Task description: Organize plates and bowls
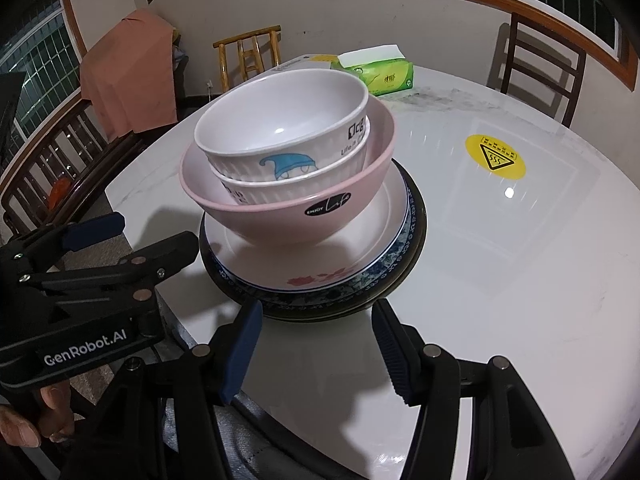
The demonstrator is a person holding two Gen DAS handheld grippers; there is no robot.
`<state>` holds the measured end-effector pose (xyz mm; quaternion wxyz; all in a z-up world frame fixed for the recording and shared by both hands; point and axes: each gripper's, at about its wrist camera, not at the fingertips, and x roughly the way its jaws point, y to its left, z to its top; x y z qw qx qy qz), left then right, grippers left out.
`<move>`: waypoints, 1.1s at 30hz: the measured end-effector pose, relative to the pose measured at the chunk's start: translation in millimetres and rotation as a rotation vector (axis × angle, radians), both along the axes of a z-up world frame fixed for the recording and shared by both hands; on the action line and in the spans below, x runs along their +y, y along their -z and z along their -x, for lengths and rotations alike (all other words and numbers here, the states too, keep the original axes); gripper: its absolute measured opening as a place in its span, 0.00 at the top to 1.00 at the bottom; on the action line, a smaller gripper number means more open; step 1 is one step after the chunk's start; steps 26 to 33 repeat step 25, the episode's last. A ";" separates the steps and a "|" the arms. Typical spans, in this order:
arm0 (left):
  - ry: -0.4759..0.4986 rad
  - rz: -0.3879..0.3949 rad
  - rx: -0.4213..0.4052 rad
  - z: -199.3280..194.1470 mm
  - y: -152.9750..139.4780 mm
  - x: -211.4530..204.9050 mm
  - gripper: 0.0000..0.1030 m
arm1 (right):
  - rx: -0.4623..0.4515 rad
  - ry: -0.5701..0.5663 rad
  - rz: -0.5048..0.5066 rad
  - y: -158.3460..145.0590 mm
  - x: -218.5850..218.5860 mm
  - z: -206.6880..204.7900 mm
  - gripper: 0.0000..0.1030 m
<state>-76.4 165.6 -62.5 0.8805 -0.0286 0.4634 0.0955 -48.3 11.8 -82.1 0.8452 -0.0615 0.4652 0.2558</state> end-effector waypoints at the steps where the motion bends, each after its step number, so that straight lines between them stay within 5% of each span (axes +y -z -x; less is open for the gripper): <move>1: -0.002 -0.003 0.001 0.1 -0.1 -0.2 0.21 | 0.000 0.001 0.001 0.3 -0.1 -0.1 0.43; 33: -0.012 0.021 0.016 0.9 6.4 6.3 0.16 | 0.001 -0.012 0.011 4.2 4.9 0.2 0.43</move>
